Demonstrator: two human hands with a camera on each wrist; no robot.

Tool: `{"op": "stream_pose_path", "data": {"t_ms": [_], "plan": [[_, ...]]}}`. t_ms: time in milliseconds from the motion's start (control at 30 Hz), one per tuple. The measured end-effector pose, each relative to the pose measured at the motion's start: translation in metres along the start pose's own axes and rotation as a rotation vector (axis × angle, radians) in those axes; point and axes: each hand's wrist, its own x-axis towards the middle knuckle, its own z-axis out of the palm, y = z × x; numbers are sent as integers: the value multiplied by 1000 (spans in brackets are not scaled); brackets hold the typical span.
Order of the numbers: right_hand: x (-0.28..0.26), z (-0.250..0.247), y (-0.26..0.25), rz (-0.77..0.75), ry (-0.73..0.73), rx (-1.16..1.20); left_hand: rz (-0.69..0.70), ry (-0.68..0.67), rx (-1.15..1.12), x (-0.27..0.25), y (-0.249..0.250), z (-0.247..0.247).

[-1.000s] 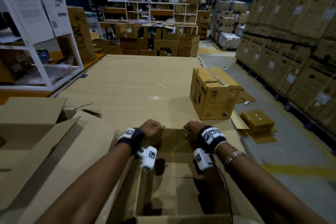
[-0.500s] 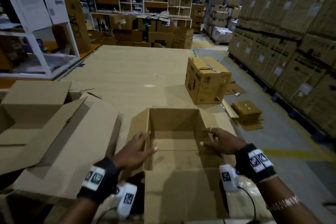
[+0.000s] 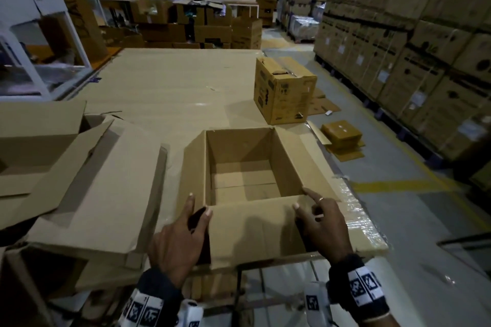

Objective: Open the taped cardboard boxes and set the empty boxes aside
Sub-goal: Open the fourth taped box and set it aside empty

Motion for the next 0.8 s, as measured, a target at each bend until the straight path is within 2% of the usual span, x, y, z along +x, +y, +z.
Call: {"op": "stream_pose_path", "data": {"t_ms": [167,267,433,567,700,800], "plan": [[4,6,0,69,-36,124,-85,-89,-235,-4,6,-11],[8,1,-3,94,34,191,-100,9,-363,-10,12,-23],[21,-22,-22,4,200,233,-35,207,-508,-10,24,-40],[44,-41,-34,-113,237,180,70,307,-484,6,27,-51],[75,-54,-37,-232,198,131,215,408,-443,26,38,-69],[95,-64,-46,-290,143,108,245,436,-364,37,51,-84]]}}
